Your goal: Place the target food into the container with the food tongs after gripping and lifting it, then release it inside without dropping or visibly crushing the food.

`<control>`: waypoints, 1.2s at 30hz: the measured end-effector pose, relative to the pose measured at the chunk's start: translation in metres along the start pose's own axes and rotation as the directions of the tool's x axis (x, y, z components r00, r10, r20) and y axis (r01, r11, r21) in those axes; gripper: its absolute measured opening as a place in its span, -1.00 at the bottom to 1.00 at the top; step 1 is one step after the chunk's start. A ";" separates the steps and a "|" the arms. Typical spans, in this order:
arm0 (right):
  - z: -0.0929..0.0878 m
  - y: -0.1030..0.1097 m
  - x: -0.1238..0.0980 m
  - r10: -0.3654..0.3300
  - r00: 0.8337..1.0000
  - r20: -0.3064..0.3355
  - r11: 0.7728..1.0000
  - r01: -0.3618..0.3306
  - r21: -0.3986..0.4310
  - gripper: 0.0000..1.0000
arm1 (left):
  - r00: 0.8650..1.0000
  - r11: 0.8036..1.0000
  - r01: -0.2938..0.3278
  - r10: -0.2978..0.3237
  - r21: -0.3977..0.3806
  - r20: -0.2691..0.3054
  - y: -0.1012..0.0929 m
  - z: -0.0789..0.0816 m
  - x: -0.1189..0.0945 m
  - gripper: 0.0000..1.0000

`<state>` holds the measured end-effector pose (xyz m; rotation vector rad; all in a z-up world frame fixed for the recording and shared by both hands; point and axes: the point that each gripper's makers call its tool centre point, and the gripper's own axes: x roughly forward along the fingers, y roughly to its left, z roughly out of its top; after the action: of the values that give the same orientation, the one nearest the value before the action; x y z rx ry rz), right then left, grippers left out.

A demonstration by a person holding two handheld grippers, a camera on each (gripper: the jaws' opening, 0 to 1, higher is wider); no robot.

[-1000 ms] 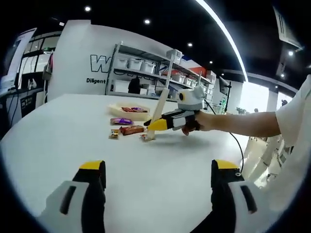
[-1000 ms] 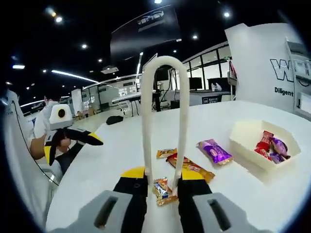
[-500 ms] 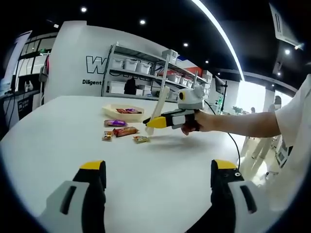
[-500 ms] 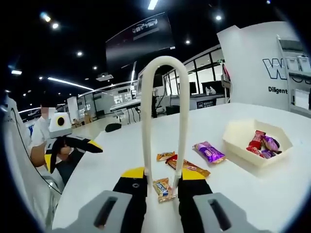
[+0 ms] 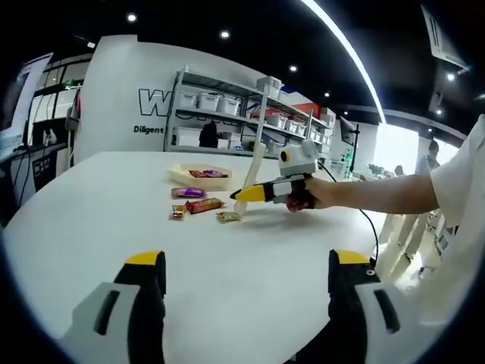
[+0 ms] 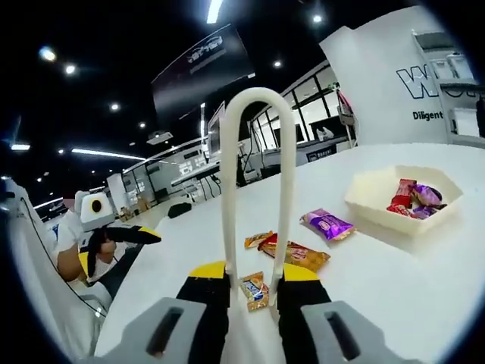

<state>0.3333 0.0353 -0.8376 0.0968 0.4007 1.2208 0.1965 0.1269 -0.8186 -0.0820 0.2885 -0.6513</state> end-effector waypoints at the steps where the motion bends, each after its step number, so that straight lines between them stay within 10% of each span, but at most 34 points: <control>1: -0.001 0.001 0.000 0.005 1.000 -0.003 1.000 -0.005 0.006 -0.68 | 1.000 1.000 0.005 -0.005 0.003 0.000 -0.003 0.000 0.001 0.74; 36: 0.003 0.007 -0.001 -0.027 0.999 0.020 1.000 0.027 -0.001 -0.67 | 1.000 0.999 0.025 -0.025 0.035 0.003 -0.013 0.003 0.001 0.71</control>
<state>0.3273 0.0371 -0.8329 0.1017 0.3829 1.1930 0.1901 0.1158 -0.8142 -0.0532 0.2729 -0.6809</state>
